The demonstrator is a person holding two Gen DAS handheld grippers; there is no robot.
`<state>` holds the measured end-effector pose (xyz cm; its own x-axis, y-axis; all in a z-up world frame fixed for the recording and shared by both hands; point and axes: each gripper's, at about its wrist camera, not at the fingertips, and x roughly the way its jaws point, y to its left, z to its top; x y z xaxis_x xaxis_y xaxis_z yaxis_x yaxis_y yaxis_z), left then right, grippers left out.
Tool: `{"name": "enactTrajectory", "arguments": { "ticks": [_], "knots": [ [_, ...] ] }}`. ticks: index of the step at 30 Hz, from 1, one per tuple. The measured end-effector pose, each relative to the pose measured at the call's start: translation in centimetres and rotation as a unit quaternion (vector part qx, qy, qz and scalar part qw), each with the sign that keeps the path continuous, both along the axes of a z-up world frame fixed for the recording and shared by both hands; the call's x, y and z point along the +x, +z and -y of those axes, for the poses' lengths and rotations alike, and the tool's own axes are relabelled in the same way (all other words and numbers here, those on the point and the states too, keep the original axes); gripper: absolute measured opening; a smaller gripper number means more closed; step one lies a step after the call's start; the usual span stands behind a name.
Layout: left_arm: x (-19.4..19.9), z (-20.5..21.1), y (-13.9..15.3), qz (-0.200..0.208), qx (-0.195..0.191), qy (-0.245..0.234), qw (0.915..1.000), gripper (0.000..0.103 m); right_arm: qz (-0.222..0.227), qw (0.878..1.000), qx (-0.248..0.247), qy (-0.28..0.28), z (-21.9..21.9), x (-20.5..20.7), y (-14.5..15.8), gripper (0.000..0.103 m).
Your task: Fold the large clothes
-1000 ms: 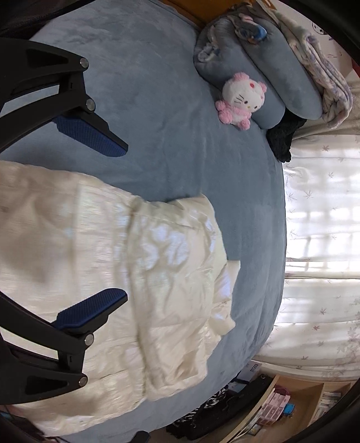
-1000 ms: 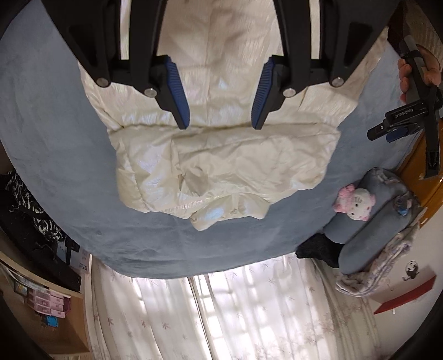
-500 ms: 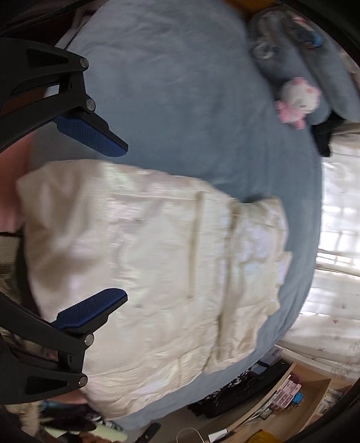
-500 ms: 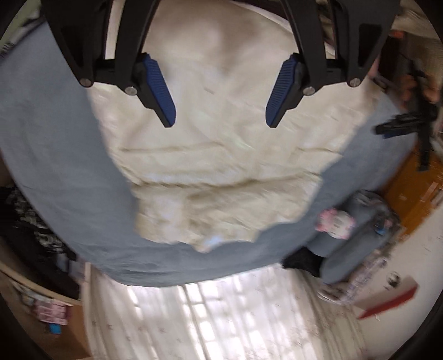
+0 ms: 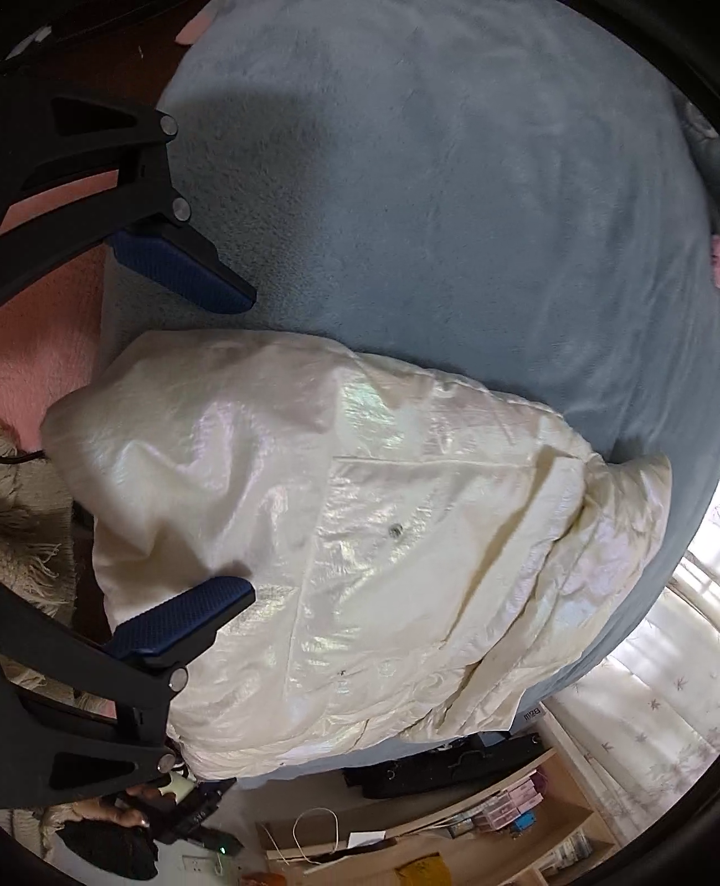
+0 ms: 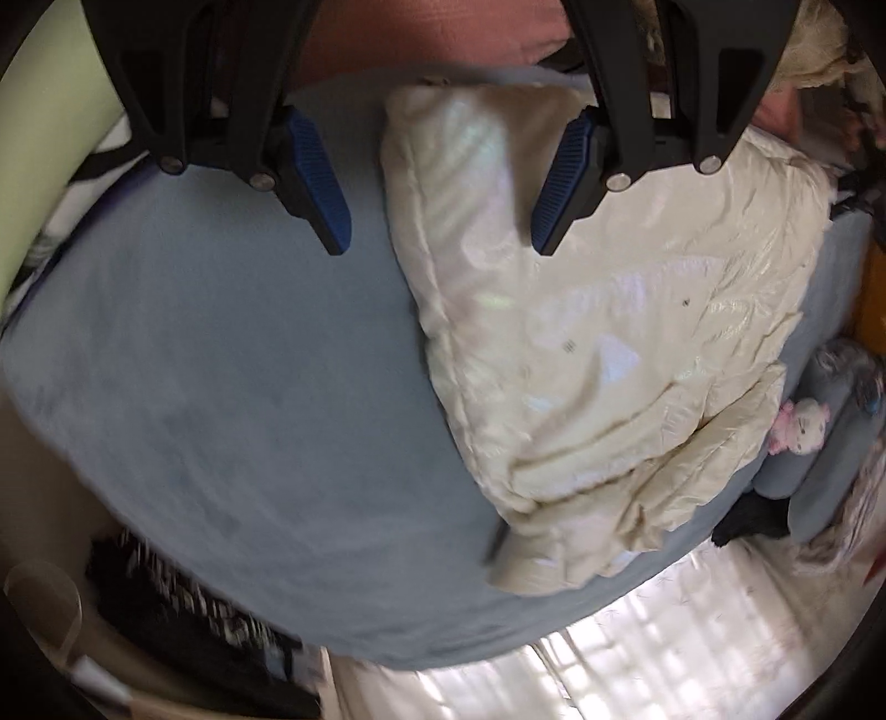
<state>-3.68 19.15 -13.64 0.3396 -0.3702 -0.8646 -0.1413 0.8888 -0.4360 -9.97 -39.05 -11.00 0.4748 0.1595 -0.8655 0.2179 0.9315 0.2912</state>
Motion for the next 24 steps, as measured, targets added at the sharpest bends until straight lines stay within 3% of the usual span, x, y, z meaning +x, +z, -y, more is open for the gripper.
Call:
{"name": "enactTrajectory", "arguments": {
  "ticks": [8, 12, 14, 16, 18, 20, 21, 24],
  "knots": [
    [1.0, 1.0, -1.5, -0.002, -0.022, -0.027, 0.9994, 0.099, -0.003, 0.995, 0.098, 0.007, 0.3, -0.1, -2.7, 0.068],
    [1.2, 1.6, -2.2, 0.005, -0.022, -0.026, 0.9994, 0.101, 0.000, 0.994, 0.110, 0.018, -0.9, 0.2, -2.8, 0.067],
    [1.1, 2.0, -2.2, 0.011, -0.025, -0.026, 0.9993, 0.100, 0.001, 0.993, 0.111, 0.028, -1.8, 0.2, -2.8, 0.053],
    [0.8, 2.8, -1.8, 0.021, -0.011, -0.026, 0.9994, 0.082, 0.001, 0.994, 0.103, 0.034, -2.6, 0.3, -2.6, 0.030],
    [0.5, 3.5, -1.3, 0.032, -0.007, -0.033, 0.9989, 0.045, 0.005, 0.996, 0.086, 0.034, -3.3, 0.3, -2.1, 0.022],
    [0.2, 4.4, -0.4, 0.046, -0.004, -0.027, 0.9986, 0.026, 0.011, 0.997, 0.061, 0.037, -4.0, 0.3, -1.5, 0.018],
    [0.1, 4.6, 0.0, 0.050, 0.000, -0.020, 0.9986, 0.018, 0.013, 0.998, 0.052, 0.037, -4.2, 0.3, -1.3, 0.016],
    [-0.2, 4.7, 1.4, 0.058, 0.007, 0.007, 0.9983, 0.011, 0.028, 0.999, 0.019, 0.034, -4.9, -0.1, 0.2, 0.012]
  ]
}}
